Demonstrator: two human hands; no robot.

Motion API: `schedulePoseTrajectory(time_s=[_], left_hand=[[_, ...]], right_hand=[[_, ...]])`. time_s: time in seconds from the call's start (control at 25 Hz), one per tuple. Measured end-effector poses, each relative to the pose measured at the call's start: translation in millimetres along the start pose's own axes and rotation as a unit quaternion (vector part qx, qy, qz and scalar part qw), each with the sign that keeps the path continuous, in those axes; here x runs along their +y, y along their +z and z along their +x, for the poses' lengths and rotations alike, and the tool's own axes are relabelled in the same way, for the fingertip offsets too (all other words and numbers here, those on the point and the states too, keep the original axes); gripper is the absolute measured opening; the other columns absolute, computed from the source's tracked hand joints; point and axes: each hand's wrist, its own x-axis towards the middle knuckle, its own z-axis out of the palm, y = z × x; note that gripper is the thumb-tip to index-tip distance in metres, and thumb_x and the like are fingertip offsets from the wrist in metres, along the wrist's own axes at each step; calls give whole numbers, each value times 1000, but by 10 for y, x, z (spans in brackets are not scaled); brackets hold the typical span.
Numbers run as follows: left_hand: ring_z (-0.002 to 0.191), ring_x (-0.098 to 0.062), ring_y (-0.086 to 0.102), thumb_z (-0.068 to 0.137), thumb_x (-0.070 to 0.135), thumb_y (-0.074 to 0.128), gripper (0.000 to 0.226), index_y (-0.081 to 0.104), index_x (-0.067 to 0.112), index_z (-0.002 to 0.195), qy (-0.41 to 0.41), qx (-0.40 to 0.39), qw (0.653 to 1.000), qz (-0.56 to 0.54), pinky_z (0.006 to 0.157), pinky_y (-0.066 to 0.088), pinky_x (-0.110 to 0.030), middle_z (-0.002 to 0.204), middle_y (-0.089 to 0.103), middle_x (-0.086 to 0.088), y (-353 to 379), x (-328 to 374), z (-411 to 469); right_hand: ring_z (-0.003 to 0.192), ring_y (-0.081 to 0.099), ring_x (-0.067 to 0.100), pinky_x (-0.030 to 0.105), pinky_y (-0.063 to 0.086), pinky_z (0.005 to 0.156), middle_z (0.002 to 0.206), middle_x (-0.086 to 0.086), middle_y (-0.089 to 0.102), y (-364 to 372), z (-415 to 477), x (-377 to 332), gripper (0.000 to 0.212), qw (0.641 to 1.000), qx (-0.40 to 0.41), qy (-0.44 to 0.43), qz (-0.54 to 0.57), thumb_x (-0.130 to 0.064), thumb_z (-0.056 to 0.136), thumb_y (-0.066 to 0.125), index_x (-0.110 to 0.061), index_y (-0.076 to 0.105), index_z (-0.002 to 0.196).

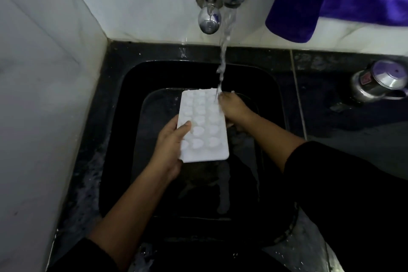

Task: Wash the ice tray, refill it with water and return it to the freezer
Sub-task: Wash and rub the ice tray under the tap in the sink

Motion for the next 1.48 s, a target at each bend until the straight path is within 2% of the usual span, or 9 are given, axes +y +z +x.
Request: schedulePoseTrajectory(time_s=[0.2,0.4,0.56,0.76,0.96,1.04,1.12,1.28,1.48], left_hand=[[116,-33,73,104,14,58,35,65,14,139,17,2,1000,-16,75,64,-36,127,76,-12,-182,48,60],[116,-33,73,105,13,57,34,65,15,138,32,-4,999,-9,78,65,-37,126,76,-11,-161,82,37],[120,-33,71,105,13,57,38,62,16,142,28,-8,999,-13,89,63,-43,130,74,-11,-162,51,76],[110,-29,75,105,12,58,35,65,13,139,30,-18,999,11,75,63,-34,125,77,-11,-18,-28,72],[104,-24,77,105,15,60,31,66,15,136,34,35,996,78,74,63,-31,121,78,-7,-13,-36,366],[106,-22,77,108,21,58,32,65,19,139,38,6,992,122,82,64,-35,120,79,-3,100,-43,369],[106,-23,77,111,29,51,34,62,24,143,37,-23,988,145,77,64,-35,121,78,-2,231,-11,334],[86,-23,80,114,19,38,37,54,28,147,9,-65,979,194,44,52,-23,119,77,-6,392,-6,282],[92,-21,75,105,16,56,51,47,19,155,19,-2,972,236,49,56,-27,120,73,-6,443,152,562]], right_hand=[[78,66,26,33,55,58,91,10,66,80,-133,-100,34,1000,-29,3,-1,-29,109,40,-7,66,104],[110,67,37,42,55,91,117,21,69,93,-103,-187,34,1000,15,-12,10,-27,108,41,-5,68,108],[95,67,35,41,55,85,102,19,69,98,-129,-95,34,1000,-2,-20,6,-25,108,41,-15,59,82],[114,65,41,47,52,101,121,25,69,64,137,52,33,993,37,63,94,-18,106,42,1,69,113],[85,67,21,17,57,68,100,7,70,261,-289,228,35,979,11,106,176,-36,111,42,-9,64,111],[92,72,23,31,61,83,108,7,74,161,-236,308,50,969,13,130,208,-55,104,50,-10,68,117],[84,74,21,30,61,71,103,5,75,48,-172,367,56,962,24,146,228,-58,97,61,-9,68,124],[75,74,22,25,55,54,103,9,75,-145,-73,450,48,918,83,182,342,-43,100,67,-4,66,129],[75,74,23,26,57,52,101,11,76,-170,-155,498,43,924,75,173,331,-39,99,69,-3,67,122]])
